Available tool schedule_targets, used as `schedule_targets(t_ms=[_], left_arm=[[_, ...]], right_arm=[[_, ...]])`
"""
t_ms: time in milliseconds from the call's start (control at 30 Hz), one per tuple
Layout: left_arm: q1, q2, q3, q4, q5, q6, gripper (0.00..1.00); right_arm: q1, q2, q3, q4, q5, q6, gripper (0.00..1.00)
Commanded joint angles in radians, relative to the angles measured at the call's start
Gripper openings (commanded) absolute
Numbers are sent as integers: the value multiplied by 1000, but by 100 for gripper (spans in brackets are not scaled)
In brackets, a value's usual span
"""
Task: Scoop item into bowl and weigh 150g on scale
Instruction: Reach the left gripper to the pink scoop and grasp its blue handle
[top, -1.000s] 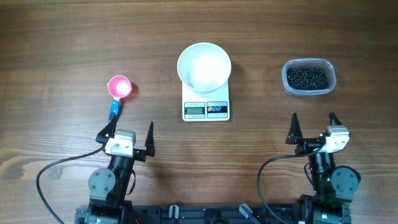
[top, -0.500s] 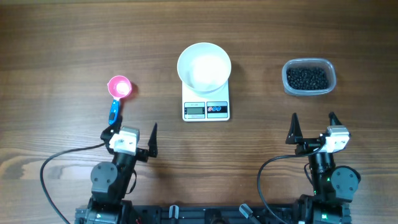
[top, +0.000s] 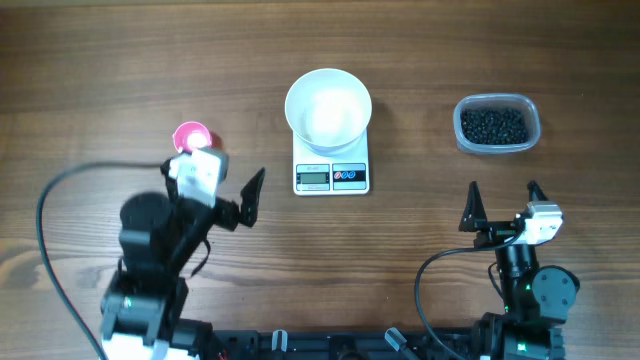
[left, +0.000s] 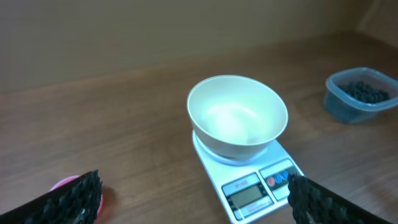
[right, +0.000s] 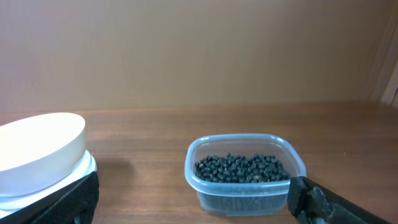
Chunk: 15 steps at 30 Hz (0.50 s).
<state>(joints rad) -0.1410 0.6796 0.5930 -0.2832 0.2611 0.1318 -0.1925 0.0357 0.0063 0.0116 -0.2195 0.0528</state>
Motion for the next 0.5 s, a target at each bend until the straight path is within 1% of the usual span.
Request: schedule_targets(t_ms=[0,100,233,300,333,467], left_arm=[[8,144,128,-27,38,-32,100],[8,258,226,-91,65,-62,100],[19,399,385,-217,75,-61,100],[55,464,476,-301,130,-61,100],[84,496,520,-343,172,-61,100],[192,569,613,-443,274,-62,100]], right_arm=[[4,61,28,-13,-13,29,100],[4,145,81,-41,-20,29,100],[4,331,199,-56,-76,29,100],[4,441,290,-92,-99,29,100],[4,525,369,-137,-112,29,100],[4,747,620,-324,-143,26,100]])
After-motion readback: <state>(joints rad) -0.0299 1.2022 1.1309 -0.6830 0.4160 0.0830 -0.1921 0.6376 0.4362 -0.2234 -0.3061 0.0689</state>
